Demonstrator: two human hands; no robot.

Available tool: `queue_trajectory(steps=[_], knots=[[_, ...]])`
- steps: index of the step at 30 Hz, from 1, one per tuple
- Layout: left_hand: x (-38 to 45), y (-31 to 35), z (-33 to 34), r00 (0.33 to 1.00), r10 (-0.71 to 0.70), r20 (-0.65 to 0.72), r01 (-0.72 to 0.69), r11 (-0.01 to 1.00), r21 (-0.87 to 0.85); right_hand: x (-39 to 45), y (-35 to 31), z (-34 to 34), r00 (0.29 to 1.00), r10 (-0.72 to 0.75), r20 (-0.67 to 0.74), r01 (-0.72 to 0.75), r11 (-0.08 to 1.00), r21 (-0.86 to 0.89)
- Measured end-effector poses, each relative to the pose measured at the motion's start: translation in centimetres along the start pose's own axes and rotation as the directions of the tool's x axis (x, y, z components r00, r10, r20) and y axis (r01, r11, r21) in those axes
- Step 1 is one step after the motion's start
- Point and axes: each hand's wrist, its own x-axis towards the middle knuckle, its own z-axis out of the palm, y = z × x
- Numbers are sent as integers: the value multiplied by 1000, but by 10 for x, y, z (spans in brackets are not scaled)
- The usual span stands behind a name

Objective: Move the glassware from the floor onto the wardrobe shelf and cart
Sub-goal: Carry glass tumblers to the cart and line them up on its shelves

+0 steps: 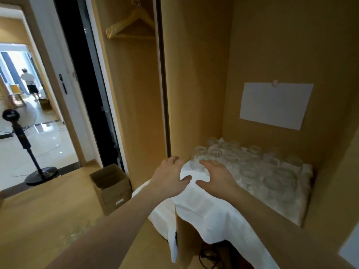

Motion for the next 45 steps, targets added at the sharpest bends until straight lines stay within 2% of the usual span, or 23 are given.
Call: queue_trajectory(steps=[4,10,14,22,28,33,37,40,42,45], knots=[[54,-15,15,997,69,32,-68,997,-36,38,20,6,997,72,-8,-72,996,47],[140,-32,41,971,230,67,-222,970,-101,90,36,6,977,190,-94,-188,982,32],[197,-46,49,934,334,128,-320,940,-115,119,45,3,941,320,-105,-320,947,16],[283,-50,67,854,508,112,-469,845,-257,147,67,-20,830,517,-209,-532,846,-19],[329,-21,91,834,535,134,-469,816,-338,150,106,-31,753,617,-229,-640,767,-36],[376,20,111,847,505,166,-426,831,-357,176,156,-48,762,608,-224,-634,770,-68],[407,53,130,842,447,301,-359,882,-304,201,196,-58,773,623,-119,-634,762,-128],[428,77,143,827,413,381,-357,910,-211,223,226,-65,797,604,27,-575,771,-272],[438,90,153,806,387,448,-344,922,-178,235,244,-67,787,604,121,-538,770,-344],[451,103,176,763,335,553,-292,942,-167,252,264,-64,758,602,249,-517,788,-334]])
